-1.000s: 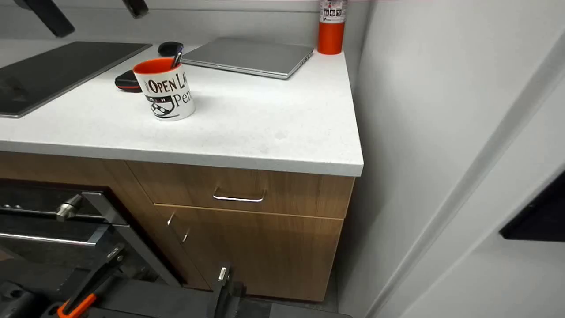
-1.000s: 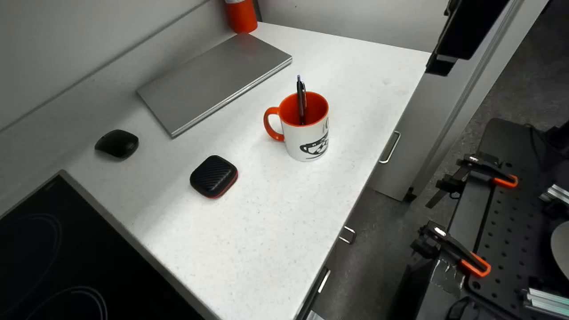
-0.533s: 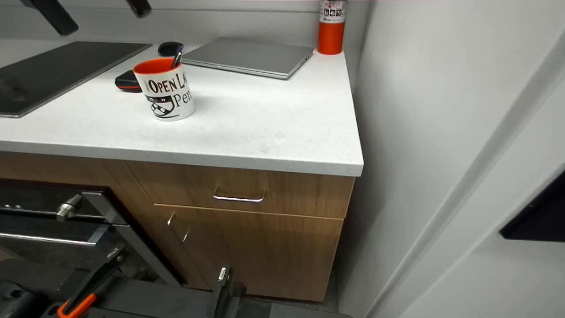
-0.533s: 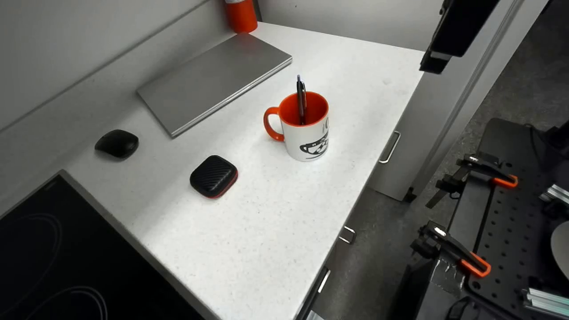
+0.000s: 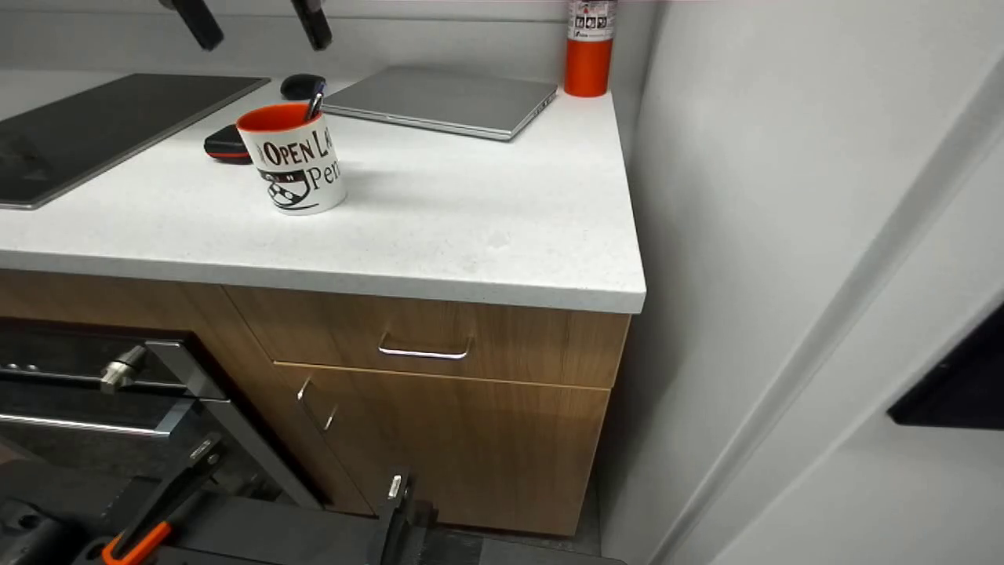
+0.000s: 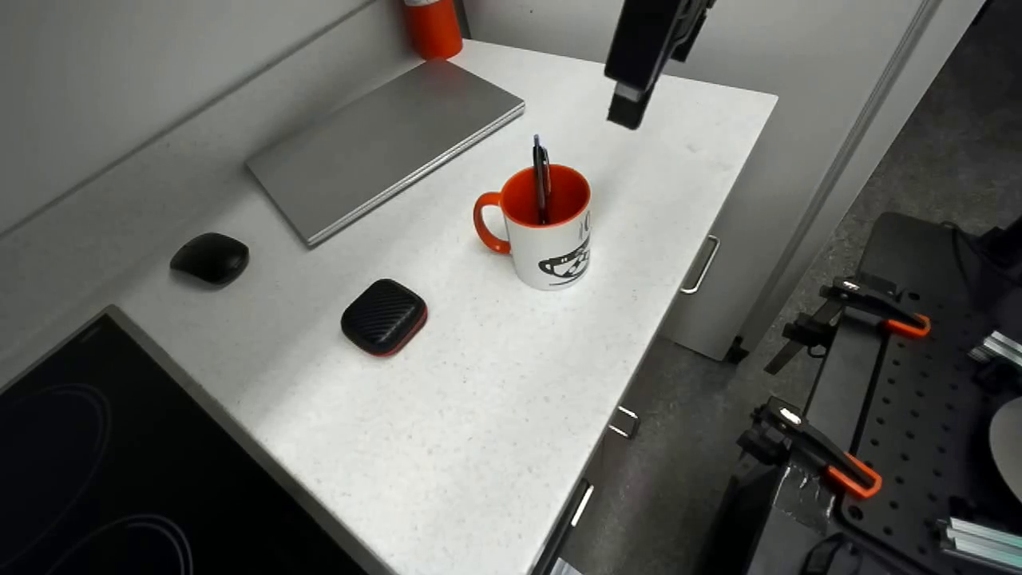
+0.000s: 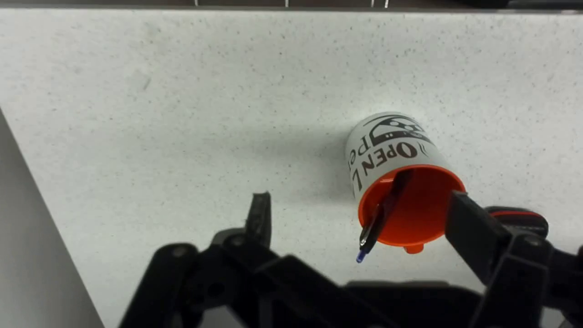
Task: Get the pen in the container and put it on the table
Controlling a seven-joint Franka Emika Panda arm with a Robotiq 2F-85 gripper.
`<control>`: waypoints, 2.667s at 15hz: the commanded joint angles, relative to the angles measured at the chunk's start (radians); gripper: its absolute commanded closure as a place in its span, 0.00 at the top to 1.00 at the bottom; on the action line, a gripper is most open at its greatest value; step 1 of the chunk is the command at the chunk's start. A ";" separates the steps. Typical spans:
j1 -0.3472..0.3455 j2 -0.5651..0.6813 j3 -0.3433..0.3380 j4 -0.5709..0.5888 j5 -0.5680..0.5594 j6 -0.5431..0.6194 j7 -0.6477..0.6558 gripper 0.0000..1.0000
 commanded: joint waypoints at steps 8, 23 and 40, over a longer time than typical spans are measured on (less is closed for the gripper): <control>0.039 0.126 -0.039 0.076 0.085 0.019 -0.056 1.00; 0.042 0.407 -0.054 0.226 0.301 0.150 -0.093 1.00; 0.033 0.400 -0.060 0.217 0.392 0.105 -0.108 0.00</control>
